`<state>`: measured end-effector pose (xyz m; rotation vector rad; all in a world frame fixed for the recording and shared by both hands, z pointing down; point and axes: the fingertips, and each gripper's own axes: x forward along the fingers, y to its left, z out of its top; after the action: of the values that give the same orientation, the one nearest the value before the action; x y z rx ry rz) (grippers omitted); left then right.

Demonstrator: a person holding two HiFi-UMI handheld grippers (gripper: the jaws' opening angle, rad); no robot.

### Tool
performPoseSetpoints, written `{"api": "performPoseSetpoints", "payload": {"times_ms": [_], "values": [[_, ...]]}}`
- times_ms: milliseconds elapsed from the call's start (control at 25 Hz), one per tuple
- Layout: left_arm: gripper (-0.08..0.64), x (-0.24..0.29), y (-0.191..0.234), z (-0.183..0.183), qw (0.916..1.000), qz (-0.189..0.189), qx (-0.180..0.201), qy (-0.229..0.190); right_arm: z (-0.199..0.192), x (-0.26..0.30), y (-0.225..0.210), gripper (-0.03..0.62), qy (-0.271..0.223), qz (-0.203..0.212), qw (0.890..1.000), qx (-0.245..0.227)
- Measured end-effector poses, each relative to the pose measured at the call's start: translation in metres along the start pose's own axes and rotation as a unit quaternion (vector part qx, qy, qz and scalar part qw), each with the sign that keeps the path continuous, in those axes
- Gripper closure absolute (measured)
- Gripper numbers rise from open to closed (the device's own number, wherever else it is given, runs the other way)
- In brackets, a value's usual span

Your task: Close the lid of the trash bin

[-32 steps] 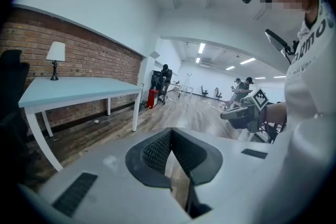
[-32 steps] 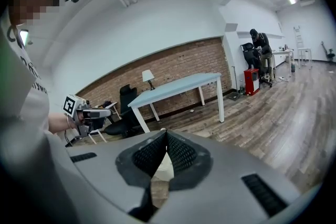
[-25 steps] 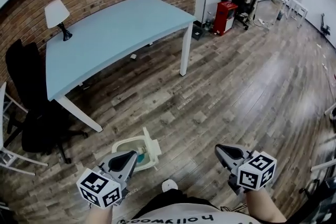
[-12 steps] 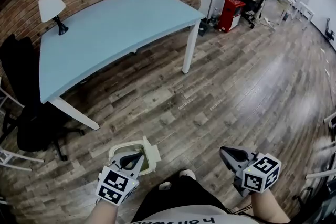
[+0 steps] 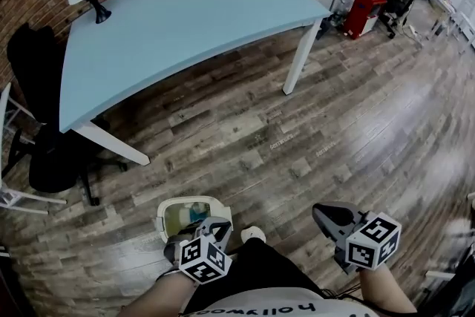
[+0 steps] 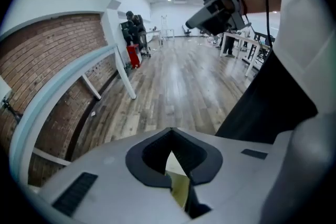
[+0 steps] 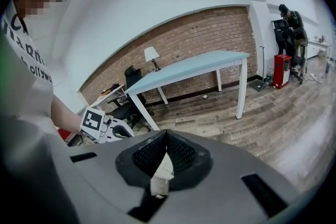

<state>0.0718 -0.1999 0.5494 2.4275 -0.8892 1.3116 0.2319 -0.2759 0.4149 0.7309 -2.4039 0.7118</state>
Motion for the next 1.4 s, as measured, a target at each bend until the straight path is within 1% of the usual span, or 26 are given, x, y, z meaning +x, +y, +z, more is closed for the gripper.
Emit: {"api": "performPoseSetpoints", "payload": {"times_ms": [80,200,280,360,400,480,600,680,880,960,1160,1280,1400], "values": [[0.554,0.016,0.007,-0.014,0.9992,-0.002,-0.01,0.039,0.004,0.004,-0.016,0.584,0.006,0.001,1.0,0.005],[0.554,0.033,0.008,-0.039,0.9956,-0.022,-0.023,0.089,0.008,0.008,-0.032,0.584,0.014,0.007,1.0,0.015],[0.554,0.04,0.014,-0.049,0.993,-0.027,-0.051,0.103,0.009,0.013,-0.039,0.584,0.023,0.014,1.0,0.013],[0.554,0.041,0.025,-0.052,0.991,-0.016,-0.08,0.107,0.008,0.02,-0.041,0.584,0.034,0.026,0.999,0.011],[0.554,0.04,0.03,-0.053,0.9903,-0.009,-0.086,0.109,0.007,0.025,-0.041,0.584,0.04,0.033,0.999,0.012],[0.554,0.037,0.04,-0.058,0.9899,0.002,-0.085,0.113,0.004,0.036,-0.035,0.584,0.052,0.046,0.997,0.015],[0.554,0.03,0.05,-0.079,0.9888,0.011,-0.075,0.129,-0.003,0.056,-0.018,0.584,0.07,0.066,0.995,0.016],[0.554,0.026,0.056,-0.1,0.9872,0.015,-0.076,0.14,-0.011,0.069,-0.007,0.584,0.082,0.077,0.994,0.015],[0.554,0.018,0.057,-0.163,0.9849,0.005,-0.083,0.152,-0.032,0.102,0.027,0.584,0.114,0.073,0.991,0.023],[0.554,0.015,0.06,-0.188,0.9854,-0.001,-0.085,0.148,-0.037,0.116,0.047,0.584,0.122,0.071,0.989,0.031],[0.554,0.016,0.074,-0.239,0.9876,-0.018,-0.105,0.116,-0.062,0.161,0.106,0.584,0.155,0.077,0.983,0.057],[0.554,0.026,0.076,-0.274,0.9867,-0.035,-0.112,0.113,-0.084,0.186,0.139,0.583,0.168,0.073,0.981,0.06],[0.554,0.041,0.085,-0.304,0.9858,-0.044,-0.115,0.114,-0.106,0.208,0.16,0.584,0.19,0.076,0.975,0.084]]}}
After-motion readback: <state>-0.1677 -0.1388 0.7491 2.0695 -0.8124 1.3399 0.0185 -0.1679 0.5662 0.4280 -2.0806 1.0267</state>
